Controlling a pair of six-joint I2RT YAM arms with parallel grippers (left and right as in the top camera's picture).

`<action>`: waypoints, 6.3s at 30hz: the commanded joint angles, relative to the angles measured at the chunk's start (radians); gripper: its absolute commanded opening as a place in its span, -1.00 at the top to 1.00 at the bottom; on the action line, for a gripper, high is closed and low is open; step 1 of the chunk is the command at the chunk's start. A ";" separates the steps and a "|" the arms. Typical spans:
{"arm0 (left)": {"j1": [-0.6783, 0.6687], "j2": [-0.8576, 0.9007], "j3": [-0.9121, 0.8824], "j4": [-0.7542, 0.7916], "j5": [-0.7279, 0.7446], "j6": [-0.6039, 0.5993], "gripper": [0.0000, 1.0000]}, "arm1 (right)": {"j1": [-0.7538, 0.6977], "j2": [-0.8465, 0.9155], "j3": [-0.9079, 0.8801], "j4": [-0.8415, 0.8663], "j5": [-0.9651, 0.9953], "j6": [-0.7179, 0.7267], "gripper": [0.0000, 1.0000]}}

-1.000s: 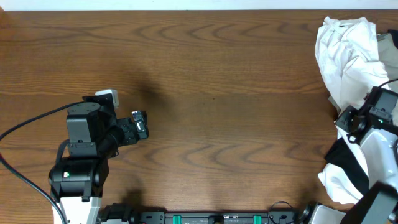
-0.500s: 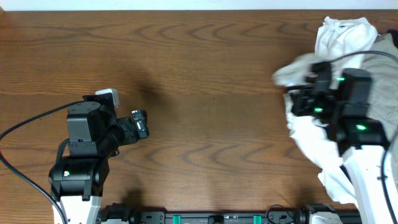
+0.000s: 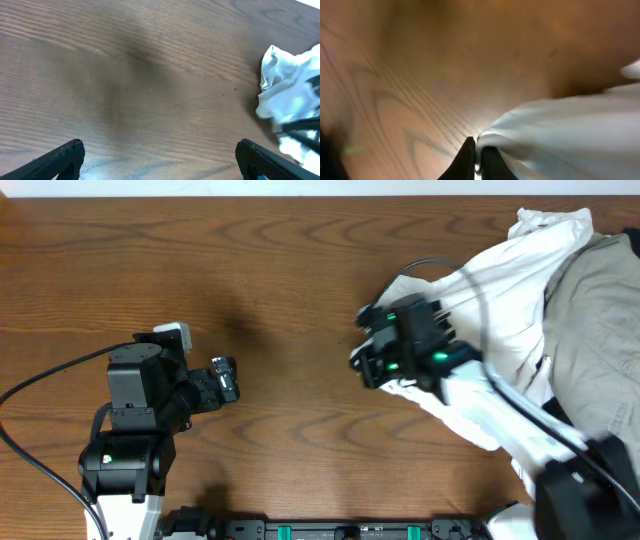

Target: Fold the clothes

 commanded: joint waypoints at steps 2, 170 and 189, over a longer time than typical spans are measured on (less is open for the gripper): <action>0.005 0.010 0.019 0.003 -0.009 -0.006 -0.96 | 0.066 0.106 -0.005 -0.022 -0.011 0.037 0.98; -0.742 0.976 0.243 0.174 0.077 -0.946 -0.79 | -0.548 -0.229 0.213 -0.806 0.489 0.009 -0.50; -0.756 1.005 0.244 0.150 0.061 -0.854 0.88 | -0.548 -0.229 0.213 -0.813 0.489 0.005 -0.50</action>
